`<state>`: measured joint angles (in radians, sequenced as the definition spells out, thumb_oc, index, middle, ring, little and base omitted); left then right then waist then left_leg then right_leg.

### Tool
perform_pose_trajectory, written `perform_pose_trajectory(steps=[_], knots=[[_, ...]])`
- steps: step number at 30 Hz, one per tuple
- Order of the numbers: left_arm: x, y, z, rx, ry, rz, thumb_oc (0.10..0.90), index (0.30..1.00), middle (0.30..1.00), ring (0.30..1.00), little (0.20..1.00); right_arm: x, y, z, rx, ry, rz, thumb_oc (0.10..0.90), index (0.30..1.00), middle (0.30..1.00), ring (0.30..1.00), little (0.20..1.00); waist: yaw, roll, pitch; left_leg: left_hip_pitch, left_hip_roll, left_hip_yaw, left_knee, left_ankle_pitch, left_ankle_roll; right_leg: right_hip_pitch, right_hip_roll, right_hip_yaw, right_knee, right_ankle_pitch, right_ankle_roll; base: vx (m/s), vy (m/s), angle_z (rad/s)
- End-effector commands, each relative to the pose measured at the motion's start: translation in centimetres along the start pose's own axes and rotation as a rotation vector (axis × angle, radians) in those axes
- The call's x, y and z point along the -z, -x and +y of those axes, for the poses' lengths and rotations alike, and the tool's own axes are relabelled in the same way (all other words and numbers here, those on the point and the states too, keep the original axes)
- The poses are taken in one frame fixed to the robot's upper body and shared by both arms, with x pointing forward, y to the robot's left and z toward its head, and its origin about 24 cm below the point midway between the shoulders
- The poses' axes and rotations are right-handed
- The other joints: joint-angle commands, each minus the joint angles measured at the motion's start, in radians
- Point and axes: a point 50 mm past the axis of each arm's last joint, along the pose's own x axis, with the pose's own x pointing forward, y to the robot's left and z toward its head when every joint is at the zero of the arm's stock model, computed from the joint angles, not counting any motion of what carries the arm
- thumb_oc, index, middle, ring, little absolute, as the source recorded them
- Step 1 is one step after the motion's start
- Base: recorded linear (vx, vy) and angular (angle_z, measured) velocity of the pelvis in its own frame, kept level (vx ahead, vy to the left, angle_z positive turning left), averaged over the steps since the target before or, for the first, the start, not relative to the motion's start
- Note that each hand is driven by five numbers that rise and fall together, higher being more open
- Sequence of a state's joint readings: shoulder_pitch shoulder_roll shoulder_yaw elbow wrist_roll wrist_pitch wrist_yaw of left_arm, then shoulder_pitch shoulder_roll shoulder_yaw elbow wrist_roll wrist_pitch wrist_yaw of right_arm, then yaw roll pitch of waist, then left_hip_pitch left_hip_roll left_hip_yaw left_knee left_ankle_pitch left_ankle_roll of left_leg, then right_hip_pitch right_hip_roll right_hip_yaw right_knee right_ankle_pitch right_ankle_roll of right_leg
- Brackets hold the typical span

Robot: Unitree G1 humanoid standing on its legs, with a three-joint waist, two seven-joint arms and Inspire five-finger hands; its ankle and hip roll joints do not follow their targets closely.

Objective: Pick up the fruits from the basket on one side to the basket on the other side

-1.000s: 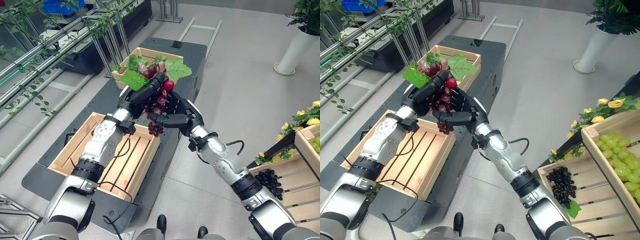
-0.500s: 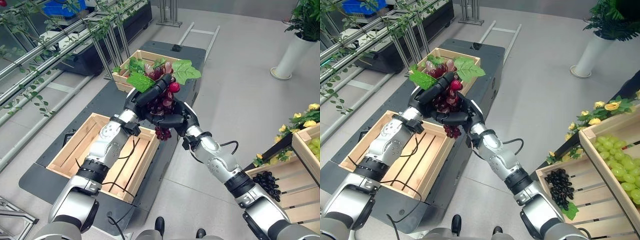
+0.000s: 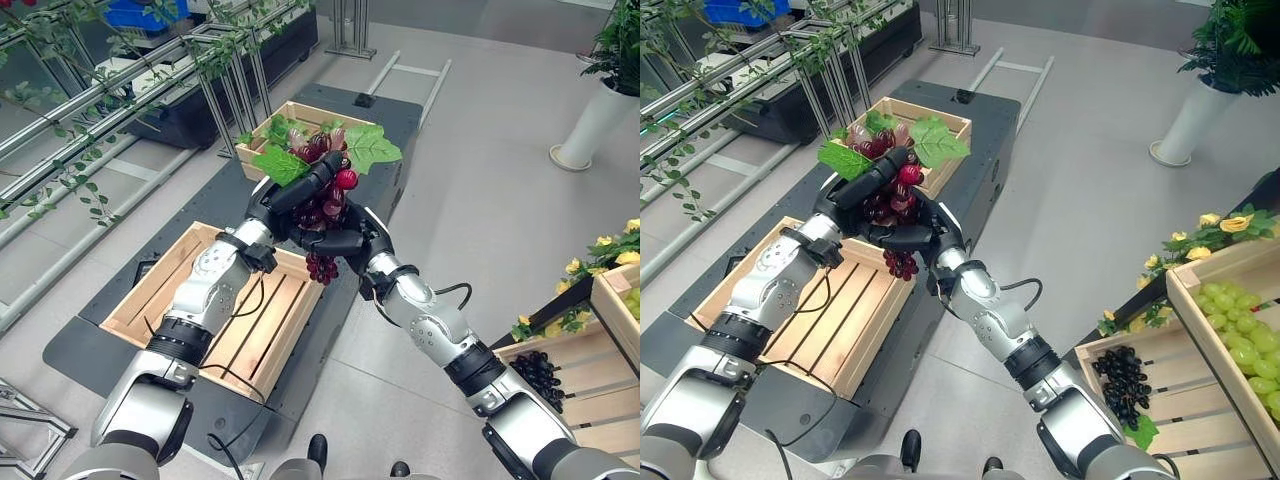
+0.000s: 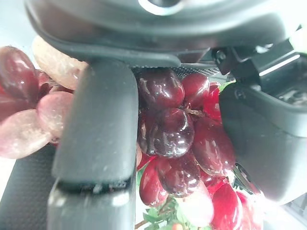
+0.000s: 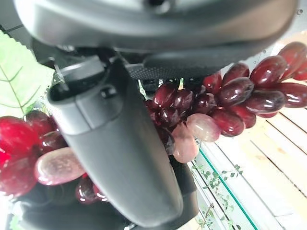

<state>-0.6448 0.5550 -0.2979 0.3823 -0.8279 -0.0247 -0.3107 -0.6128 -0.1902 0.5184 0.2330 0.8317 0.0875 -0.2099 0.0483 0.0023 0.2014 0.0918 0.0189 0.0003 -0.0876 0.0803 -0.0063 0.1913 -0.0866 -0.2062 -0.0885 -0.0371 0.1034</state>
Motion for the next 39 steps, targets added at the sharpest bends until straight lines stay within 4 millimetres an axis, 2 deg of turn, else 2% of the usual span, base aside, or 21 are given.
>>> perform_pose_trajectory(steps=[1,2,3,4,5,15,18,24,27,28,32,34,39], knots=[[-5.1,-4.2,-7.9,0.428,-0.042,-0.228,0.400,0.300,0.300,0.300,0.300,-4.8,-2.3,3.6,-0.083,-0.091,-0.239,0.400,0.300,0.300,0.300,0.300,0.017,0.023,-0.187,-0.002,-0.002,-0.036,0.000,-0.065,-0.017,-0.031,-0.028,-0.009,0.001,0.057,-0.061,0.00,0.000,0.00],[-5.1,-4.2,-7.9,0.427,-0.048,-0.228,0.400,0.300,0.300,0.300,0.300,-4.8,-2.2,3.6,-0.082,-0.091,-0.240,0.400,0.300,0.300,0.300,0.300,0.016,0.023,-0.187,-0.002,-0.002,-0.036,0.000,-0.065,-0.017,-0.031,-0.029,-0.009,0.001,0.057,-0.061,0.00,0.000,0.00],[-5.1,-4.3,-7.8,0.409,-0.075,-0.224,0.510,0.465,0.465,0.465,0.465,-4.8,-2.2,3.5,-0.073,-0.087,-0.249,0.400,0.300,0.300,0.300,0.300,0.015,0.024,-0.187,-0.003,-0.002,-0.034,0.000,-0.065,-0.017,-0.032,-0.029,-0.009,0.001,0.057,-0.061,0.00,0.000,0.00],[-5.1,-4.3,-7.5,0.391,-0.078,-0.223,0.731,0.796,0.796,0.796,0.796,-4.9,-2.1,3.4,-0.068,-0.084,-0.254,0.400,0.300,0.300,0.300,0.300,0.015,0.024,-0.187,-0.003,-0.001,-0.035,0.000,-0.065,-0.017,-0.033,-0.028,-0.008,0.001,0.058,-0.060,0.00,0.000,0.00],[-5.1,-4.3,-7.4,0.384,-0.085,-0.224,0.800,0.900,0.900,0.900,0.900,-4.9,-2.1,3.3,-0.062,-0.082,-0.259,0.400,0.300,0.300,0.300,0.300,0.014,0.024,-0.187,-0.002,-0.001,-0.034,0.000,-0.065,-0.017,-0.033,-0.028,-0.007,0.001,0.057,-0.060,0.00,0.000,0.00],[-5.8,-3.8,-7.1,0.379,-0.154,-0.262,0.800,0.900,0.900,0.900,0.900,-5.0,-1.8,1.9,-0.017,-0.087,-0.263,0.400,0.300,0.300,0.300,0.300,0.007,0.024,-0.187,-0.003,0.002,-0.028,0.000,-0.067,-0.018,-0.037,-0.028,0.001,0.001,0.056,-0.060,0.00,0.000,0.00],[-6.8,-3.5,-7.0,0.387,-0.176,-0.316,0.800,0.900,0.900,0.900,0.900,-4.7,-1.7,1.4,-0.003,-0.094,-0.251,0.400,0.300,0.300,0.300,0.300,0.004,0.024,-0.191,-0.004,0.005,-0.020,0.000,-0.067,-0.020,-0.040,-0.028,0.005,0.001,0.056,-0.059,0.00,0.000,0.00],[-8.6,-3.3,-8.4,0.428,-0.262,-0.435,0.800,0.900,0.900,0.900,0.900,-4.1,-1.5,0.9,0.011,-0.092,-0.240,0.400,0.300,0.300,0.300,0.300,-0.007,0.022,-0.190,-0.008,0.008,-0.010,0.000,-0.069,-0.022,-0.048,-0.027,0.013,0.001,0.057,-0.058,0.00,0.000,0.00],[-10.1,-2.9,-8.4,0.376,-0.356,-0.533,0.800,0.900,0.900,0.900,0.900,-4.0,-1.4,0.4,0.029,-0.096,-0.238,0.400,0.300,0.300,0.300,0.300,-0.011,0.020,-0.192,-0.007,0.009,-0.005,0.000,-0.072,-0.022,-0.050,-0.027,0.019,0.001,0.056,-0.057,0.00,0.000,0.00],[-11.1,-2.4,-8.2,0.319,-0.423,-0.614,0.800,0.900,0.900,0.900,0.900,-4.0,-1.3,0.0,0.040,-0.101,-0.237,0.400,0.300,0.300,0.300,0.300,-0.012,0.018,-0.193,-0.006,0.009,-0.003,0.000,-0.074,-0.022,-0.050,-0.026,0.021,0.001,0.055,-0.058,0.00,0.000,0.00],[-12.7,-1.5,-8.1,0.222,-0.552,-0.753,0.800,0.900,0.900,0.900,0.900,-3.5,-1.0,-0.8,0.070,-0.112,-0.231,0.400,0.300,0.300,0.300,0.300,-0.014,0.015,-0.196,-0.007,0.011,0.000,0.000,-0.076,-0.022,-0.052,-0.025,0.024,0.001,0.053,-0.059,0.00,0.000,-0.01],[-13.3,-0.9,-8.4,0.179,-0.633,-0.817,0.800,0.900,0.900,0.900,0.900,-2.9,-0.7,-1.3,0.090,-0.120,-0.222,0.400,0.300,0.300,0.300,0.300,-0.016,0.013,-0.196,-0.008,0.012,-0.001,0.000,-0.077,-0.021,-0.054,-0.024,0.027,0.001,0.052,-0.059,0.00,0.000,0.00],[-13.3,-0.1,-8.2,0.107,-0.672,-0.868,0.800,0.900,0.900,0.900,0.900,-2.1,-0.1,-2.1,0.118,-0.134,-0.208,0.400,0.300,0.300,0.300,0.300,-0.022,0.011,-0.193,-0.004,0.014,0.005,0.000,-0.078,-0.021,-0.053,-0.022,0.033,0.001,0.053,-0.059,0.00,-0.002,-0.03]])
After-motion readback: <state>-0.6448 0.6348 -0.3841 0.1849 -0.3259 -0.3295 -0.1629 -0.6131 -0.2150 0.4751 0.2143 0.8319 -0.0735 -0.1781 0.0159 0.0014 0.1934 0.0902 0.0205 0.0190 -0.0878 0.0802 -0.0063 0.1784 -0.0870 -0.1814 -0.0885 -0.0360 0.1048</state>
